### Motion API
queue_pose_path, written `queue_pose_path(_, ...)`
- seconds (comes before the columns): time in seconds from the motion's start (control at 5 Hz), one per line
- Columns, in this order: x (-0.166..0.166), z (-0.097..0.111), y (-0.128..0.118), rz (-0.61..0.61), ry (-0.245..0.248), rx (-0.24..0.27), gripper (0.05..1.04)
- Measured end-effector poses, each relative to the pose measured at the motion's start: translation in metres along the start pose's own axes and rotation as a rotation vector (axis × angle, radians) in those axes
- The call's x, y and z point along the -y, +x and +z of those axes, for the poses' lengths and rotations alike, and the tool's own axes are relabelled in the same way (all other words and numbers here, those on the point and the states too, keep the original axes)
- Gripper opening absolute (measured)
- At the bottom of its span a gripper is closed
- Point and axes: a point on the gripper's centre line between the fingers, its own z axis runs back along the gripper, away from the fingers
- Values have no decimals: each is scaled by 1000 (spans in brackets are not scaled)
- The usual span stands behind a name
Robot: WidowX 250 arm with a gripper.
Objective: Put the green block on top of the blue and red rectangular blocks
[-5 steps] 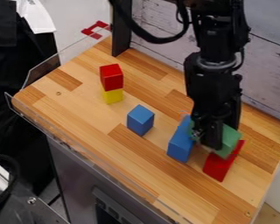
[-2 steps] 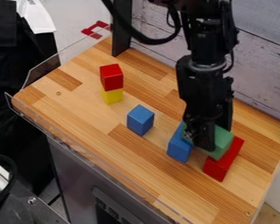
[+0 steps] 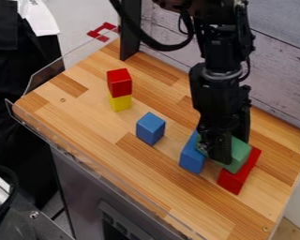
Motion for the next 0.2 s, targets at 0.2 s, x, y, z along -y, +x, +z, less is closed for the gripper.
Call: queue_pose_path(0.2, -2, 0, 1, -46, 15, 5, 917)
